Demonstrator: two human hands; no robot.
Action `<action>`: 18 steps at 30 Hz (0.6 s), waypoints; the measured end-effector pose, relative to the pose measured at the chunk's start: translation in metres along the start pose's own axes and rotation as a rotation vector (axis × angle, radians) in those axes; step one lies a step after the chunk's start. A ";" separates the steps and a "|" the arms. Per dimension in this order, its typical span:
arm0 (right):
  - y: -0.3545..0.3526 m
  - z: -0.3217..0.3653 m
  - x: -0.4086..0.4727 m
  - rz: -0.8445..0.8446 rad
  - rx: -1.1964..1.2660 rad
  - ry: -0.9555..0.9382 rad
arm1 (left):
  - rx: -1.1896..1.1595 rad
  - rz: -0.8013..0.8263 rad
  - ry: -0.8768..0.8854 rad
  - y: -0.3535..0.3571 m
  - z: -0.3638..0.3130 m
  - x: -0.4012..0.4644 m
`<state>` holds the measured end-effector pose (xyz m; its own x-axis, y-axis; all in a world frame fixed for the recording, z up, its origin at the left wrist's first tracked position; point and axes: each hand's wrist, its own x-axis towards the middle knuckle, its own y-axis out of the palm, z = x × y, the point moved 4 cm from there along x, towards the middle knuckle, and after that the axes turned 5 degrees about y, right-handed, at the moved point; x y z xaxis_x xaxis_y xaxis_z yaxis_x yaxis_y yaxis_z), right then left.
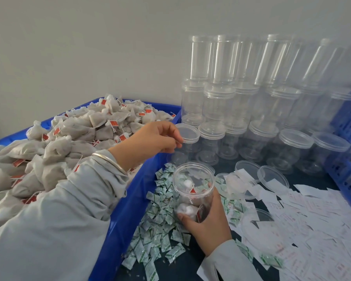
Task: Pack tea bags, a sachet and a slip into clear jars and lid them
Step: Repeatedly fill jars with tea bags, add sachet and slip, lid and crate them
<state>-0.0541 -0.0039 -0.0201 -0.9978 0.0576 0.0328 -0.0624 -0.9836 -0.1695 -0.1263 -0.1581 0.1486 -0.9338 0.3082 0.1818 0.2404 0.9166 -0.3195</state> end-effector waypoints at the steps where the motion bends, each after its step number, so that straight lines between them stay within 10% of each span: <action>1: 0.000 0.000 0.000 -0.001 0.000 -0.005 | 0.028 -0.040 -0.006 -0.006 0.001 0.002; 8: -0.001 -0.001 0.000 -0.007 -0.024 -0.004 | 0.515 -0.527 -0.048 -0.083 0.025 0.009; 18: -0.002 -0.001 -0.001 -0.013 -0.051 0.005 | 1.091 -0.219 -0.297 -0.091 0.078 0.015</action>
<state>-0.0530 -0.0020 -0.0203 -0.9970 0.0713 0.0305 -0.0763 -0.9728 -0.2186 -0.1830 -0.2563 0.1079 -0.9876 -0.0356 0.1527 -0.1567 0.1905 -0.9691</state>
